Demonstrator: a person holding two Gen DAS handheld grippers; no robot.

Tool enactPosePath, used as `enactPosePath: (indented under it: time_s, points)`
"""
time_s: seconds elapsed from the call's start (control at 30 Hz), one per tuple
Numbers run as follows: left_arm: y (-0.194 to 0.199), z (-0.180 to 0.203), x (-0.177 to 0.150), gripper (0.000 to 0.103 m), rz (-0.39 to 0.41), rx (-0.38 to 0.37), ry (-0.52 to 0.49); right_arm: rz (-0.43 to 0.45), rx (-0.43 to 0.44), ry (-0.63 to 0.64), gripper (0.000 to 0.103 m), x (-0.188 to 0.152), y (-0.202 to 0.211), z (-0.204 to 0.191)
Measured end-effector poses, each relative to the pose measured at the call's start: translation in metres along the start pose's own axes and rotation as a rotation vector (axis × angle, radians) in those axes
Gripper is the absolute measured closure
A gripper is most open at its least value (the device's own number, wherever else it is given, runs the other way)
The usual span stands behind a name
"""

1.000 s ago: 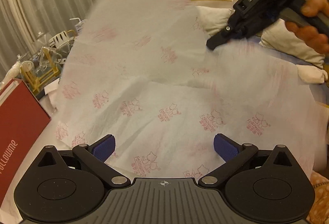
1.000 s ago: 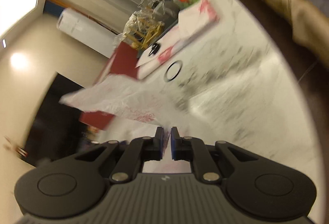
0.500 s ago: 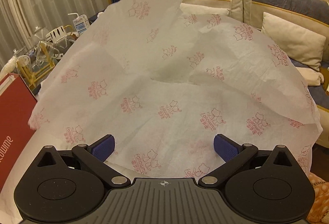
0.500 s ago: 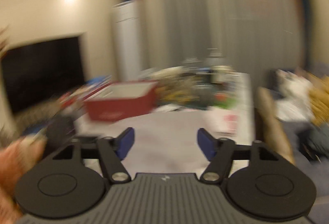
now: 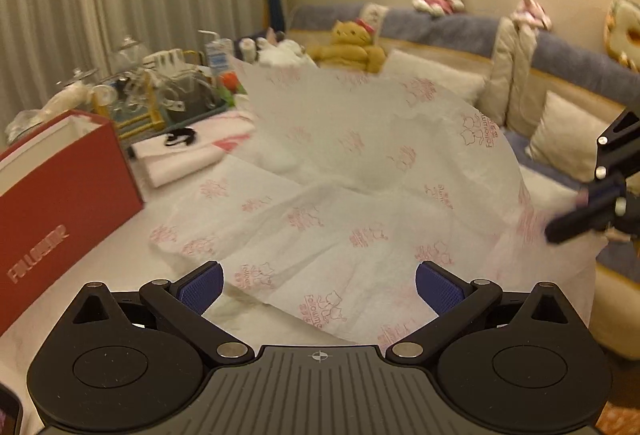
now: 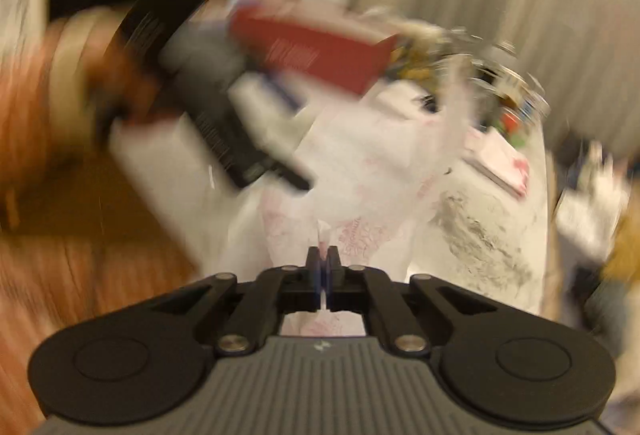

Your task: Fold shopping bag

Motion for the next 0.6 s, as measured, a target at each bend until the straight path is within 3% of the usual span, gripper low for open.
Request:
enactPosePath:
  time_s: [0.1, 0.23, 0.3, 0.37, 0.43, 0.5, 0.57, 0.6]
  points:
    - [0.023, -0.022, 0.002, 0.000, 0.070, 0.003, 0.091, 0.181, 0.166, -0.458, 0.102, 0.017, 0.023, 0.049]
    - [0.035, -0.034, 0.005, 0.000, 0.125, 0.001, 0.139, 0.251, 0.048, -0.929, 0.101, -0.028, 0.026, 0.131]
    - [0.034, -0.032, 0.003, 0.000, 0.117, -0.001, 0.121, 0.235, -0.037, -1.118, 0.093, -0.059, 0.024, 0.167]
    - [0.028, -0.026, 0.000, 0.000, 0.102, -0.010, 0.104, 0.134, -0.130, -1.167, 0.080, -0.091, 0.016, 0.181]
    - [0.022, -0.022, -0.001, 0.000, 0.087, -0.023, 0.095, 0.132, -0.219, -1.119, 0.080, -0.103, 0.022, 0.187]
    - [0.018, -0.018, -0.002, 0.000, 0.076, -0.033, 0.090, 0.151, -0.332, -1.008, 0.065, -0.098, 0.037, 0.185]
    - [0.015, -0.014, -0.003, 0.000, 0.072, -0.043, 0.086, 0.208, -0.380, -0.843, 0.042, -0.077, 0.057, 0.177]
    - [0.014, -0.013, -0.003, 0.000, 0.073, -0.049, 0.087, 0.238, -0.381, -0.748, 0.037, -0.064, 0.065, 0.171]
Point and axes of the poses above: each gripper's, at about its wrist camera, not at the fingertips, and y roughly against the way its jaws point, z to its right, x to its top, the point moved 9 cm from there along -y, roughly the way its jaws point, and after that the axes turned 1 degree about -y, right-handed, at the moved point
